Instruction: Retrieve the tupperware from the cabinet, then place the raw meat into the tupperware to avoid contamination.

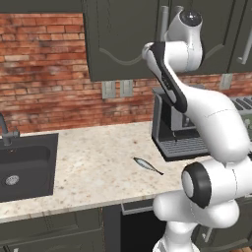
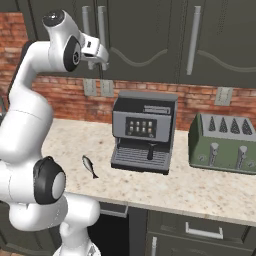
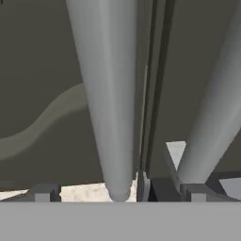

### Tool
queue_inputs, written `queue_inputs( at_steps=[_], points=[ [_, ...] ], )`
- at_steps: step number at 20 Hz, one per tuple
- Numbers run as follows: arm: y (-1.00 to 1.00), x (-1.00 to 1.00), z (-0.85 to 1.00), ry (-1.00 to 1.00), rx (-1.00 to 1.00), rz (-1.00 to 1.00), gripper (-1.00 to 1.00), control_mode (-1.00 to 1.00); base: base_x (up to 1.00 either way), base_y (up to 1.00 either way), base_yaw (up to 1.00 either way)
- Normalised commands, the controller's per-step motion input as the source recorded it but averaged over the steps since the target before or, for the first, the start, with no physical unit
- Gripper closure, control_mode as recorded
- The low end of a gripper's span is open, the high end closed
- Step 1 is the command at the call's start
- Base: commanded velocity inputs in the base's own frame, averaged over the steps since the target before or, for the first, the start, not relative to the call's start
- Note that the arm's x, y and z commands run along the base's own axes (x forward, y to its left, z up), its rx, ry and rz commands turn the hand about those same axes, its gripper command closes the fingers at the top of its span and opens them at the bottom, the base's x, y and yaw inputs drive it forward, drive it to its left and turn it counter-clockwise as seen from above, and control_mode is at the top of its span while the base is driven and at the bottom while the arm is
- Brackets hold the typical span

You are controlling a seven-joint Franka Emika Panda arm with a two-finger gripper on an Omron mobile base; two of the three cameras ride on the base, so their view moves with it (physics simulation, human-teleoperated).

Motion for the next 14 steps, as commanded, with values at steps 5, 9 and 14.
queue_inputs(
  at_steps=[5, 9, 14],
  points=[
    [0.00, 0.44, 0.00, 0.01, 0.00, 0.00, -1.00, -1.00, 0.00, 0.00, 0.00],
    [-0.04, 0.43, 0.00, 0.00, 0.00, 0.00, -1.00, -1.00, 0.00, 0.00, 0.00],
    [-0.03, 0.37, -0.03, -0.05, 0.00, 0.01, 1.00, -1.00, 0.00, 0.00, 0.00]
  ],
)
